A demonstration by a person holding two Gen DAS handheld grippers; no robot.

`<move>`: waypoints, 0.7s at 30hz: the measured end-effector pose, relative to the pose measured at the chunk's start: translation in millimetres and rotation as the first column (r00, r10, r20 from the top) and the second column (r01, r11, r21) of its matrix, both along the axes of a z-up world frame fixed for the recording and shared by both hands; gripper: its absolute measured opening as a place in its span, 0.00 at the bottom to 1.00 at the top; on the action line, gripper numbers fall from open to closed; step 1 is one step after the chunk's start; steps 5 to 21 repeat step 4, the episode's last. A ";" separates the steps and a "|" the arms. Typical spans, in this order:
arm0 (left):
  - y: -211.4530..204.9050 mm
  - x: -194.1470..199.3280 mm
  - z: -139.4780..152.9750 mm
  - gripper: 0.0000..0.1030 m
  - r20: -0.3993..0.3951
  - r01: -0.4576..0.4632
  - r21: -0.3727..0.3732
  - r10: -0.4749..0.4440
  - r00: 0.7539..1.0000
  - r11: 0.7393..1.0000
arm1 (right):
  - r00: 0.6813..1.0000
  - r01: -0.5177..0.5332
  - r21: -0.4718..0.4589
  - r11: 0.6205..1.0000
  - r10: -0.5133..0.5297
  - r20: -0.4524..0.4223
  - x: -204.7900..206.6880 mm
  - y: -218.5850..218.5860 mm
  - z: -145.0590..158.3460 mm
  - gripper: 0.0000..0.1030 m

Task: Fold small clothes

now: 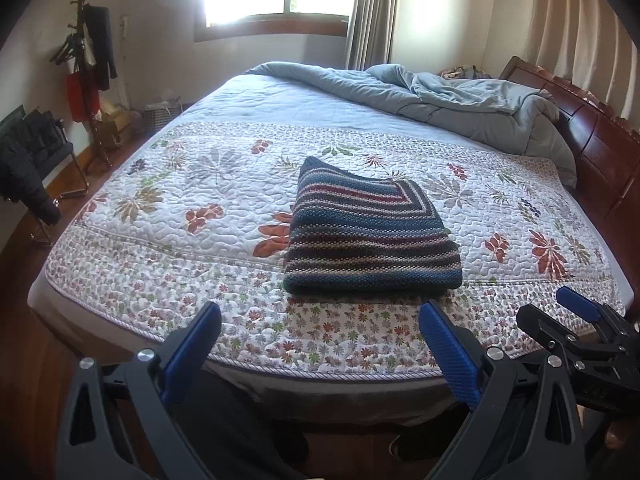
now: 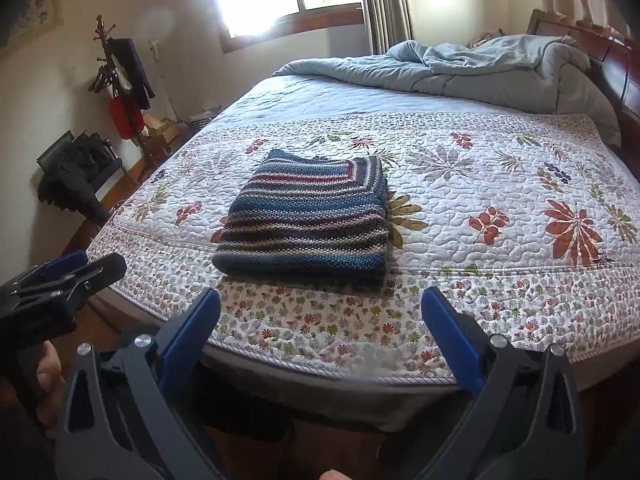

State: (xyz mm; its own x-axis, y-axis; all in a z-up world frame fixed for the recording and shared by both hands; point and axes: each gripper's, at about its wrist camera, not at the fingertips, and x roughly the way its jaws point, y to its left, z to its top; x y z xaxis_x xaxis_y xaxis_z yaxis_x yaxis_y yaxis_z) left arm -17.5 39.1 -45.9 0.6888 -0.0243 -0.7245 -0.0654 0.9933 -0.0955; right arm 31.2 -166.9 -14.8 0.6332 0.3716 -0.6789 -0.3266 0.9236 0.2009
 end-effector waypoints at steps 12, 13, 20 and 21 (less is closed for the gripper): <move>0.7 0.5 -0.4 0.96 0.000 -0.001 0.001 0.001 1.000 1.000 | 1.000 -0.001 0.002 1.000 0.001 0.003 0.0 -0.5 0.1 0.97; 0.7 0.5 -0.4 0.96 0.000 -0.001 0.001 0.001 1.000 1.000 | 1.000 -0.001 0.002 1.000 0.001 0.003 0.0 -0.5 0.1 0.97; 0.7 0.5 -0.4 0.96 0.000 -0.001 0.001 0.001 1.000 1.000 | 1.000 -0.001 0.002 1.000 0.001 0.003 0.0 -0.5 0.1 0.97; 0.7 0.5 -0.4 0.96 0.000 -0.001 0.001 0.001 1.000 1.000 | 1.000 -0.001 0.002 1.000 0.001 0.003 0.0 -0.5 0.1 0.97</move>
